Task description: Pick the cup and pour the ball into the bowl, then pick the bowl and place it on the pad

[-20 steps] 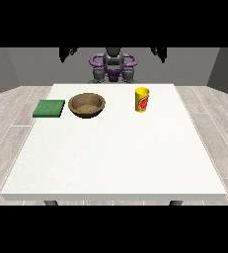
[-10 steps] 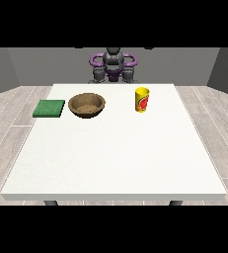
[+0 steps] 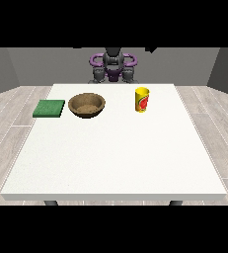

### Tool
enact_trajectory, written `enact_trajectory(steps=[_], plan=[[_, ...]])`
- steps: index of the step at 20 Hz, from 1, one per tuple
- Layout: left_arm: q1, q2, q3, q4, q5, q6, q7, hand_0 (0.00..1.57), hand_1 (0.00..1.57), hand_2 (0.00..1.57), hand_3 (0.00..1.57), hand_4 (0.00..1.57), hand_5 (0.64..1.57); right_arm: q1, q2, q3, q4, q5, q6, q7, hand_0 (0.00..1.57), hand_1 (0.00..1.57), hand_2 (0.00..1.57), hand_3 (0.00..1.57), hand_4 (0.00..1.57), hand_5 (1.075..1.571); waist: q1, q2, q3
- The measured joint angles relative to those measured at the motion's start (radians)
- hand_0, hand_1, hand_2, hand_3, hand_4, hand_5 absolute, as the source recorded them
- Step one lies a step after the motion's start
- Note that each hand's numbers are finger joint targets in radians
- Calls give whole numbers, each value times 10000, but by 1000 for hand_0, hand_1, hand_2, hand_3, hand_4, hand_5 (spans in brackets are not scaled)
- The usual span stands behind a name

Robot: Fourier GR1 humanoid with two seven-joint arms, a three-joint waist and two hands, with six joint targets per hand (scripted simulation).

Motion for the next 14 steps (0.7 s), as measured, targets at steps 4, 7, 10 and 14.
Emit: enact_trajectory(steps=[4, 7, 10, 14], plan=[[-345, -2, 132, 725, -249, -124, -1691, 0, 0, 0, 0, 566, 1507, -513, 54, -208, 481, -36, 151, -1101, 0, 0, 0, 0, 683, 1539, 50, 1464, -3], [-315, 179, 444, 1510, -299, -378, -3099, 0, 0, 0, 0, 528, 1491, -496, 15, -380, 726, -209, 467, -1918, 0, 0, 0, 0, 692, 1551, -68, 2277, -3], [-476, 163, 619, 2482, -421, -409, -4218, 0, 0, 0, 0, 360, 1483, -726, -203, -756, 1036, -536, 797, -2391, 0, 0, 0, 0, 681, 1551, -192, 2782, -2], [-809, 354, 937, 3989, -366, -688, -5193, 0, 0, 0, 0, 41, 1457, -797, -500, -1142, 1458, -843, 1200, -2740, 0, 0, 0, 0, 671, 1560, -290, 2993, -2]])
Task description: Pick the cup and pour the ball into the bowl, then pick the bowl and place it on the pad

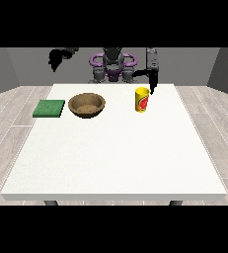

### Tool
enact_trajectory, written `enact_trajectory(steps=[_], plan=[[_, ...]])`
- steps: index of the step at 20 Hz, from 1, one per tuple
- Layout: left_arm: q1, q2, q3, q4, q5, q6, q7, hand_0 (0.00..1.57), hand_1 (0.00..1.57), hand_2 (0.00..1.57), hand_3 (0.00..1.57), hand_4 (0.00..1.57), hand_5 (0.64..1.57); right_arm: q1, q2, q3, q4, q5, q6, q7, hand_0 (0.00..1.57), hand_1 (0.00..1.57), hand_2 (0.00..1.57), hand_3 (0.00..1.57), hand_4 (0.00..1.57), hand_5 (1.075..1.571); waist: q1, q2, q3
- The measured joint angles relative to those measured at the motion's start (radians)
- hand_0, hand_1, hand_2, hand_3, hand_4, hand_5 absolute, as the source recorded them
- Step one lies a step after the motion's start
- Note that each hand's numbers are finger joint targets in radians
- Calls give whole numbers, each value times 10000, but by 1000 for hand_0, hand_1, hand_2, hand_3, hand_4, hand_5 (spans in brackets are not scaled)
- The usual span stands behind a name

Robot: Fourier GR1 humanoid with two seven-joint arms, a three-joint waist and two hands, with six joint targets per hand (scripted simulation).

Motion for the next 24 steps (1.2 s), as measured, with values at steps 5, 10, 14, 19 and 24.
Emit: enact_trajectory(steps=[5, 10, 14, 19, 24], plan=[[-587, 259, 341, 1928, 65, -345, -974, 0, 0, 0, 0, 108, 1436, -173, -325, -507, 616, -330, 320, -268, 0, 0, 0, 0, 665, 1559, -2, -80, -2], [-1194, 405, 555, 3552, 25, -463, -1866, 0, 0, 0, 0, 200, 1420, -234, -505, -773, 1447, -378, 620, -765, 0, 0, 0, 0, 676, 1563, 28, -135, 1], [-1639, 318, 672, 4823, -21, -343, -2554, 0, 0, 0, 0, 253, 1445, -346, -636, -900, 1834, -489, 794, -851, 0, 0, 0, 0, 671, 1562, -33, -187, -1], [-2052, 452, 1071, 6187, 69, -254, -3640, 919, 919, 1316, 1379, 1243, 1538, -502, -1035, -1248, 2041, -838, 1263, -1087, 0, 0, 0, 0, 662, 1569, -284, 174, -3], [-2197, 695, 1258, 7023, -508, 939, -4824, 1273, 1273, 1571, 1571, 1346, 1468, -764, -1424, -1425, 1471, -1397, 1572, -600, 0, 0, 0, 165, 647, 1568, -867, 597, 28]])
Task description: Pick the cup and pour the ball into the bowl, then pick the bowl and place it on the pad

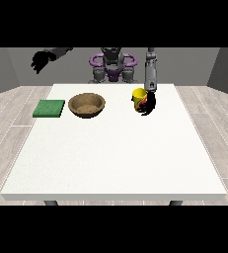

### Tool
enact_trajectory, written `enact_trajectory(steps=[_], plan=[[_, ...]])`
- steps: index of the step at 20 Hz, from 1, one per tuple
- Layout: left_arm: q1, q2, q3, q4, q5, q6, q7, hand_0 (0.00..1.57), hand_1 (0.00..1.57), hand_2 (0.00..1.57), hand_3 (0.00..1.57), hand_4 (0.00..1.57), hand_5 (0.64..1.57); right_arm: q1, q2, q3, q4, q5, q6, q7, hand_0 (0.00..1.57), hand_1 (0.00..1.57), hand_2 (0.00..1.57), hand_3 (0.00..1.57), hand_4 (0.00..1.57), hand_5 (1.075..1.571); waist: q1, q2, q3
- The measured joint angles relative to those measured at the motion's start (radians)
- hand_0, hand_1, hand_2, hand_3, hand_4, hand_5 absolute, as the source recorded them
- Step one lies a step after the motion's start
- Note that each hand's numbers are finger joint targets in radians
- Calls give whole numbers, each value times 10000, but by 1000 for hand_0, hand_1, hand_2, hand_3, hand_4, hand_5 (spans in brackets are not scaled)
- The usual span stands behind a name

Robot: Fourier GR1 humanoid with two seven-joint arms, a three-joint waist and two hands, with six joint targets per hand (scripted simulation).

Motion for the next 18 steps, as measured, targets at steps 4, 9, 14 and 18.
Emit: enact_trajectory(steps=[4, 9, 14, 18], plan=[[-223, 114, 119, 418, -209, 701, -395, 1283, 1283, 1571, 1571, 1408, 1418, -35, -411, -429, 155, -442, 310, 158, 0, 0, 0, 151, 628, 1566, -75, -43, 36], [-519, -176, -812, 339, -1180, 1582, 1138, 1289, 1289, 1571, 1571, 1411, 1446, 70, -880, -943, 1479, -676, 673, 275, 0, 0, 0, 327, 639, 1565, 321, -1188, 0], [-1171, -342, -2182, 272, -3067, 3192, 2842, 1349, 1349, 1571, 1571, 1421, 1540, 12, -1039, -1018, 2327, -637, 750, 440, 0, 0, 0, 243, 646, 1564, 481, -2096, 12], [-1597, -59, -3504, 834, -5225, 4458, 4293, 1347, 1347, 1571, 1571, 1444, 1540, 44, -988, -873, 2677, -562, 865, 485, 0, 0, 0, 103, 669, 1559, 378, -2508, 35]])
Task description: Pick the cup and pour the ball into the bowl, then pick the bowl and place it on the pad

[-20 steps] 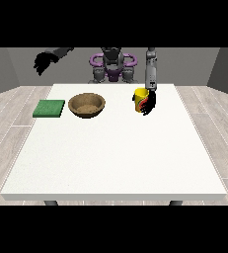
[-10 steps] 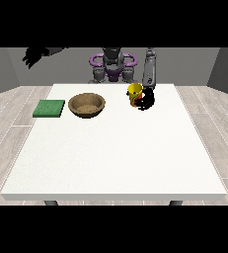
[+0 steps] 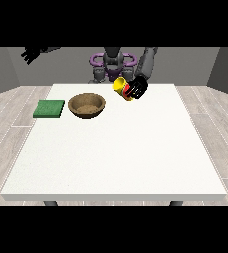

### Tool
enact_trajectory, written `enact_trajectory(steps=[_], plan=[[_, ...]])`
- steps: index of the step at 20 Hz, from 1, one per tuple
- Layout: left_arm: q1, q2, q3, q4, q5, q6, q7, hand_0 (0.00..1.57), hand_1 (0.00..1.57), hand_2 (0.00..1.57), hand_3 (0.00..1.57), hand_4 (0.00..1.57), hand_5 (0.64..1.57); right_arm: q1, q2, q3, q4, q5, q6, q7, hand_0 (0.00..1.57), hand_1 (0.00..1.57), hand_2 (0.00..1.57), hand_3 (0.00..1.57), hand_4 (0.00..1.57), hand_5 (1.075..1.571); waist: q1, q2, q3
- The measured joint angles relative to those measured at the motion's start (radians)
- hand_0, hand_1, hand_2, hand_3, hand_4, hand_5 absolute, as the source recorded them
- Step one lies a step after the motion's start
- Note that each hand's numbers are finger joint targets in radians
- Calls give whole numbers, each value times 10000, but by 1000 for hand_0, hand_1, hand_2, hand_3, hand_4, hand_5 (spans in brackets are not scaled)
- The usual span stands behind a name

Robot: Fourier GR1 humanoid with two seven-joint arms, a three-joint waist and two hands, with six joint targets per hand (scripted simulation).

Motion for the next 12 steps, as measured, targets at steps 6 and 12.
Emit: enact_trajectory(steps=[6, 12], plan=[[-1329, -393, -1770, 873, -2795, 190, 3136, 1359, 1359, 1571, 1571, 1466, 1531, -3, -174, -184, 980, -17, 230, -107, 0, 0, 0, 0, 688, 1560, 219, -651, -8], [-2706, -1104, -2907, 1079, -4493, -624, 5758, 1327, 1327, 1571, 1571, 1407, 1554, -97, -441, -423, 1991, -43, 752, -657, 0, 0, 0, 154, 699, 1559, 371, -608, -32]])
